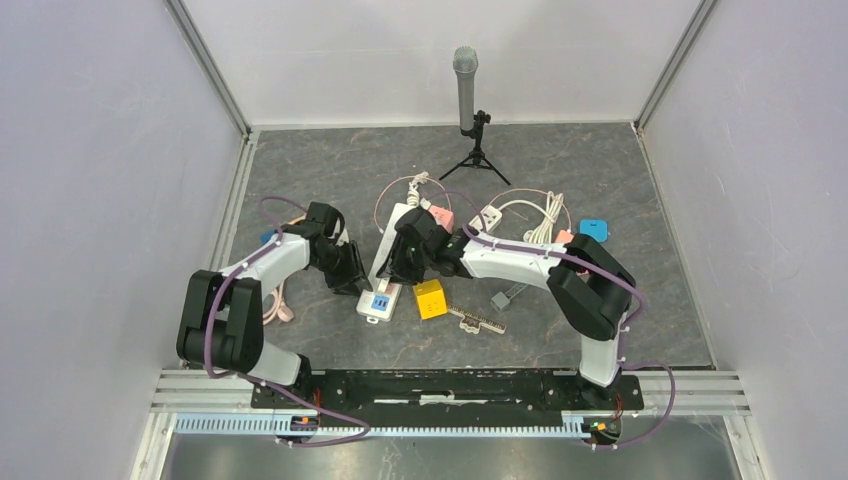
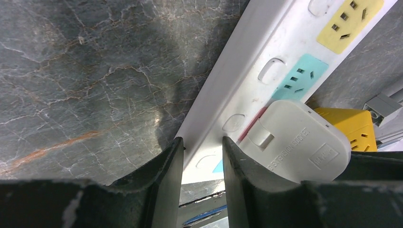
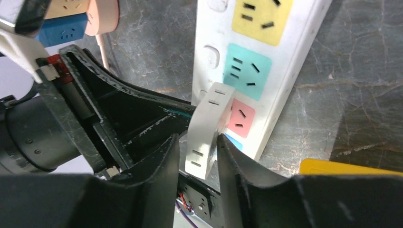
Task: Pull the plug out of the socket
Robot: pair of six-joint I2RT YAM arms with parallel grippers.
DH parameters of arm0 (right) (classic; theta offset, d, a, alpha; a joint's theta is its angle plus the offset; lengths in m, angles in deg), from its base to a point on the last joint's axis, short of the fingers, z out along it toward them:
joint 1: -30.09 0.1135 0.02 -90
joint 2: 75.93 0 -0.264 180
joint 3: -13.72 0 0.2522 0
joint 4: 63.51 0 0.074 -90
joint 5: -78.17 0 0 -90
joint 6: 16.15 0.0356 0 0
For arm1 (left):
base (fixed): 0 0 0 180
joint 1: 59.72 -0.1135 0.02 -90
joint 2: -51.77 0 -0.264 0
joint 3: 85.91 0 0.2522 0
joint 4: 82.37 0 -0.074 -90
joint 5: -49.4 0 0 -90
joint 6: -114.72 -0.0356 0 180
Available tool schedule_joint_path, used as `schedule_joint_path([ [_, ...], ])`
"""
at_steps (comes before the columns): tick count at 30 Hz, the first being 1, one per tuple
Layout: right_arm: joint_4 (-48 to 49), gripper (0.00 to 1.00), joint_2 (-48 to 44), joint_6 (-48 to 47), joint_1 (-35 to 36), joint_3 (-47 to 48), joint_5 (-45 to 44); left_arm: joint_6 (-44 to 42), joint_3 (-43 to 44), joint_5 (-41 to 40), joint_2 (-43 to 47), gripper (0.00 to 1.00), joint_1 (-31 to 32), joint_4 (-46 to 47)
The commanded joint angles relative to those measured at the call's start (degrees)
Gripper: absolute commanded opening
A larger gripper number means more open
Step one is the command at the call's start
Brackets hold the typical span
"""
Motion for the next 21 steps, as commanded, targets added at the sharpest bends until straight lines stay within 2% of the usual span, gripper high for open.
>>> schedule_joint_path([
  [1,-1.9,0.30,0.4,-1.3,0.7,1.8,1.0,0.4,0.0,-0.3,-1.1,0.42,0.4,-0.5],
  [6,-1.0,0.00,-0.7,-1.8,0.6,2.2,-0.4,-0.1,0.5,-2.0,-1.5,0.40,1.0,-2.0],
  [21,2.7,0.00,-0.8,-2.0,-1.1,3.2,5.2,-0.5,0.9,-6.2,-0.4,0.39,2.0,-3.7],
])
